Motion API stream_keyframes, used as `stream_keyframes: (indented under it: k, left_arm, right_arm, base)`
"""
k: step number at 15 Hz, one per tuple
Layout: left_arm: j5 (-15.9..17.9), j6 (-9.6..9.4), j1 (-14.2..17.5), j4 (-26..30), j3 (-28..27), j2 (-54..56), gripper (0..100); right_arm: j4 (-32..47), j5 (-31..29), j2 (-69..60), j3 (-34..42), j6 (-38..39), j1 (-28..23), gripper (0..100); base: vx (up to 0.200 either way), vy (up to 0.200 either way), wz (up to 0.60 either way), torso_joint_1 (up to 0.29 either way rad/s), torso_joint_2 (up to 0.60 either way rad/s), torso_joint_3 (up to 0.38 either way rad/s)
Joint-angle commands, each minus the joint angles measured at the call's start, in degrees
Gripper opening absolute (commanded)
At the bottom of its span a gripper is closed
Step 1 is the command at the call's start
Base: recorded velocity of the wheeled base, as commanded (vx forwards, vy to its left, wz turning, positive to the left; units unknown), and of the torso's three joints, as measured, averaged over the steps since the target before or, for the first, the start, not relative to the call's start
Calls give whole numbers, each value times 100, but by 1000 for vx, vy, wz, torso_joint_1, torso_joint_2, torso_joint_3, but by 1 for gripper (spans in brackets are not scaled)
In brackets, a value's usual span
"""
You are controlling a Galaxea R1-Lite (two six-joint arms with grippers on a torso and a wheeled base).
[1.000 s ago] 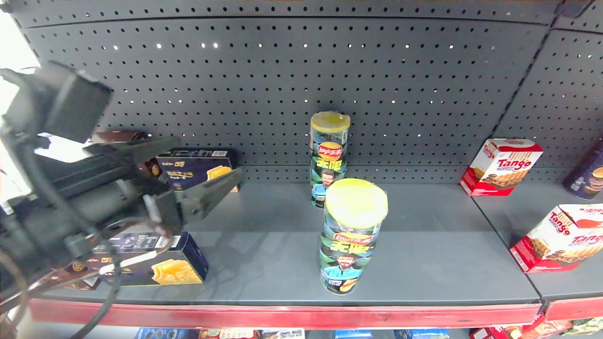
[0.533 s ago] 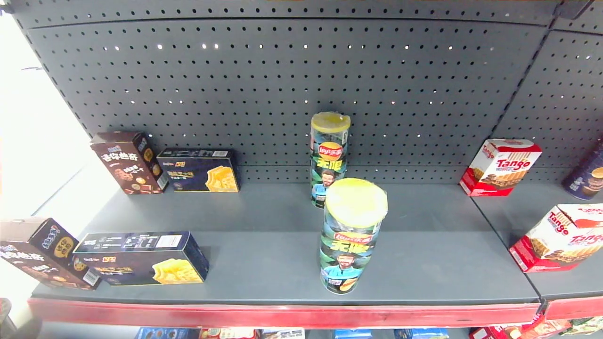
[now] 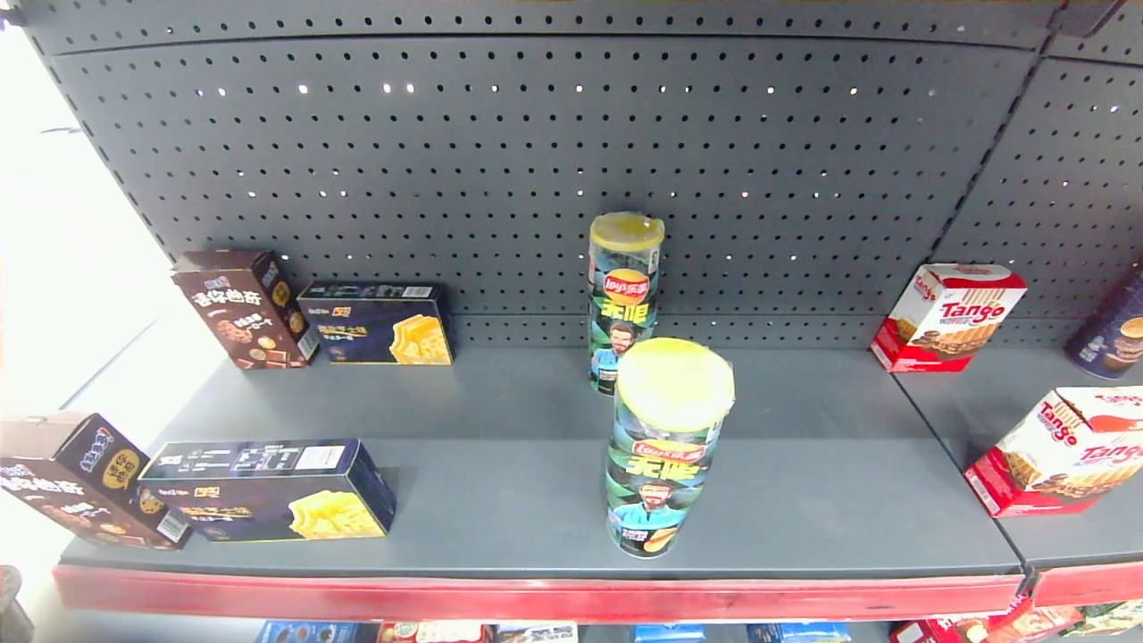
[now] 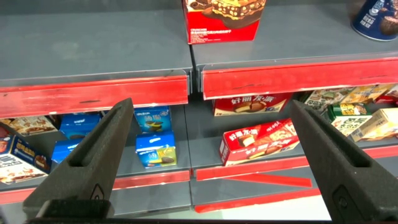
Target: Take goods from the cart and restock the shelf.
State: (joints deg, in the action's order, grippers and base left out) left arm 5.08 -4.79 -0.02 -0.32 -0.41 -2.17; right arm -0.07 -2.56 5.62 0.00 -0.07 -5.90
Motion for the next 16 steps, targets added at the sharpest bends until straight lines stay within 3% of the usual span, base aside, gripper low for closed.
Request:
stream_keyframes:
  k: [1, 5, 6, 7, 11, 12, 16]
  left_arm:
    - [-16, -4, -15, 49, 41, 217, 100]
    - [-43, 66, -6, 49, 41, 217, 100]
    - [-447, 233, 2, 49, 41, 217, 100]
    - [-1185, 418, 2, 23, 41, 217, 100]
    - [-992, 391, -6, 32, 33, 217, 100]
    - [-798, 391, -6, 32, 41, 217, 100]
    - [-816, 391, -6, 32, 41, 217, 100]
  right_arm:
    - [-1, 1, 1, 0, -1, 1, 100]
    - [-1, 1, 1, 0, -1, 1, 100]
    - [-1, 1, 9, 0, -1, 1, 100]
    - [-1, 1, 9, 0, -1, 1, 100]
    - [-1, 1, 1, 0, -1, 1, 100]
    - [-1, 19, 9, 0, -10, 1, 100]
    - [-45, 124, -43, -26, -204, 151, 100]
  base:
    - [0, 0, 0, 0, 0, 0]
    - [0, 0, 0, 0, 0, 0]
    - [0, 0, 0, 0, 0, 0]
    - [0, 0, 0, 0, 0, 0]
    - [0, 0, 0, 0, 0, 0]
    - [0, 0, 0, 0, 0, 0]
    - [0, 0, 0, 0, 0, 0]
